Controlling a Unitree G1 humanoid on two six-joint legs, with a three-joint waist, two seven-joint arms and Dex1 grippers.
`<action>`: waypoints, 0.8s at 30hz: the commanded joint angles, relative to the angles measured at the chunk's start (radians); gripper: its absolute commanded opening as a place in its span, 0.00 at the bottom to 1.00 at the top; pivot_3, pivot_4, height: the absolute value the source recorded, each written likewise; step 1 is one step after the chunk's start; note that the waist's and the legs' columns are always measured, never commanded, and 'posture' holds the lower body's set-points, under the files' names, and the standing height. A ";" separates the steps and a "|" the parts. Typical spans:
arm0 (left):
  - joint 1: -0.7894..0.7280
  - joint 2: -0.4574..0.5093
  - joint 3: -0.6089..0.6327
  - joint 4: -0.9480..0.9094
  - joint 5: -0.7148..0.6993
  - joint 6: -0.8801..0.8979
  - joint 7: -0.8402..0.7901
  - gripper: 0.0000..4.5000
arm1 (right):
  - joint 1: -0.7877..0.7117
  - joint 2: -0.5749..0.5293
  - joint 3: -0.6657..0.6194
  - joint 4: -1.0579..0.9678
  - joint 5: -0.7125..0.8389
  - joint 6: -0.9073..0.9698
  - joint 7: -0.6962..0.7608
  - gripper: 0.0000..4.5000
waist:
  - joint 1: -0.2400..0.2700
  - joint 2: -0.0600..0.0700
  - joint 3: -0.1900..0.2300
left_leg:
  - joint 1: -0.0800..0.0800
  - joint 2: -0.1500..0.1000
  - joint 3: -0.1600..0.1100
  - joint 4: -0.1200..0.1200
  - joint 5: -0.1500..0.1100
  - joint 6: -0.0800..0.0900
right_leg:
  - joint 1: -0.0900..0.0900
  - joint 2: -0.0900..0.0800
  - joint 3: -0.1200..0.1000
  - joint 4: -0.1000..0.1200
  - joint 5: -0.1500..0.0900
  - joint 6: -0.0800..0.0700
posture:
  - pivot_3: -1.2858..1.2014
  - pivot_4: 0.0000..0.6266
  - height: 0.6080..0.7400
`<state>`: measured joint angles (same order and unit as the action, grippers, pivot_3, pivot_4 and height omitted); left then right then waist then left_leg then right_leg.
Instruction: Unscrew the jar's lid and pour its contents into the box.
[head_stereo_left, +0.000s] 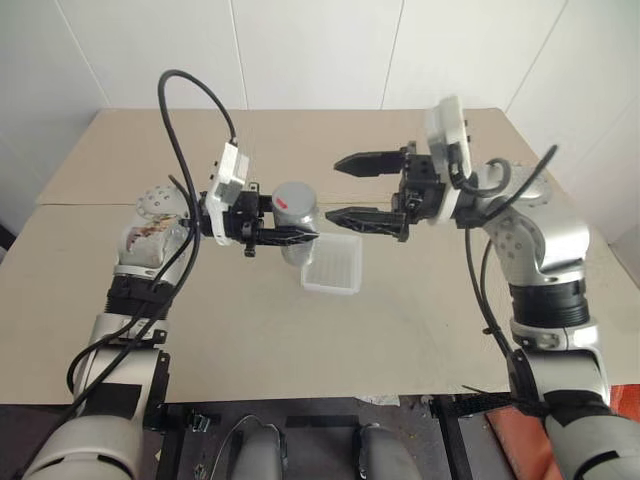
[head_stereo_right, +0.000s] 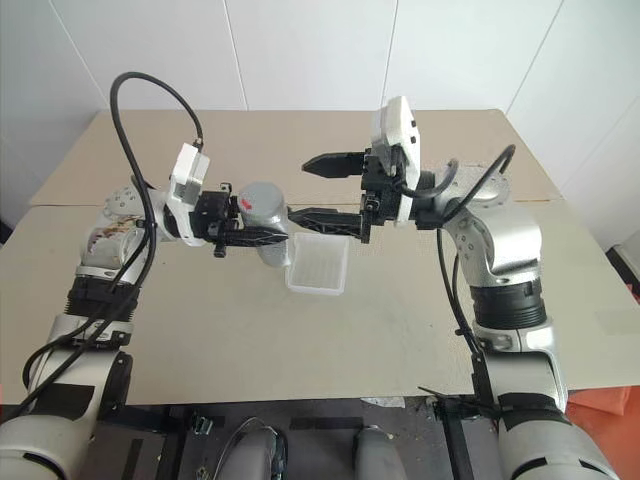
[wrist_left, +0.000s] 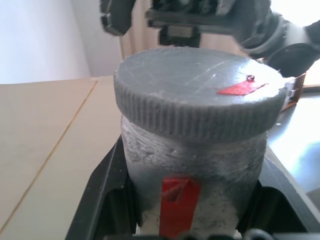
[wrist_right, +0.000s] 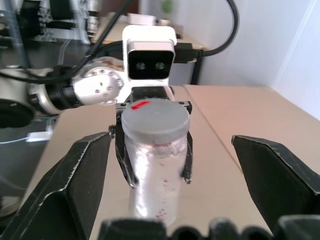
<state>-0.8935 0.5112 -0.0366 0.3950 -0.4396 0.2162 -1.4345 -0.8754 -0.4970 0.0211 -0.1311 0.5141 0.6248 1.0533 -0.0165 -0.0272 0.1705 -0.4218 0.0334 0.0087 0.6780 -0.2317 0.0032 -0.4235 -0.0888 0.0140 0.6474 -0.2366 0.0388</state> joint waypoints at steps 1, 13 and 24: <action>-0.032 -0.016 0.025 0.009 0.016 -0.029 0.057 0.43 | 0.010 0.000 -0.008 -0.147 0.017 0.097 -0.128 1.00 | 0.001 0.000 0.000 | 0.000 0.000 0.000 0.000 0.000 0.000 | 0.000 0.000 0.000 0.000 0.000 0.000 | 0.52 0.24 1.00; -0.054 -0.060 0.009 0.042 0.020 -0.032 0.039 0.43 | -0.077 0.135 0.128 -0.203 -0.107 0.261 -0.469 1.00 | 0.003 0.000 0.000 | -0.001 0.000 0.000 0.000 0.000 0.000 | 0.000 0.000 0.000 0.000 0.000 0.000 | 0.52 0.24 1.00; -0.026 -0.037 0.021 -0.009 -0.009 0.010 -0.003 0.43 | -0.110 0.155 0.116 -0.078 -0.135 0.214 -0.472 1.00 | 0.000 0.000 0.000 | -0.001 0.000 0.000 0.000 0.000 0.000 | 0.000 0.000 0.000 0.000 0.000 0.000 | 0.52 0.24 1.00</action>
<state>-0.9158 0.4555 -0.0357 0.4445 -0.4188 0.2245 -1.4072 -0.9695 -0.3209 0.1653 -0.2183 0.4047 0.8705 0.5900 -0.0164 -0.0272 0.1705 -0.4223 0.0332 0.0086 0.6779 -0.2317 0.0032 -0.4236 -0.0888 0.0137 0.6471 -0.2366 0.0388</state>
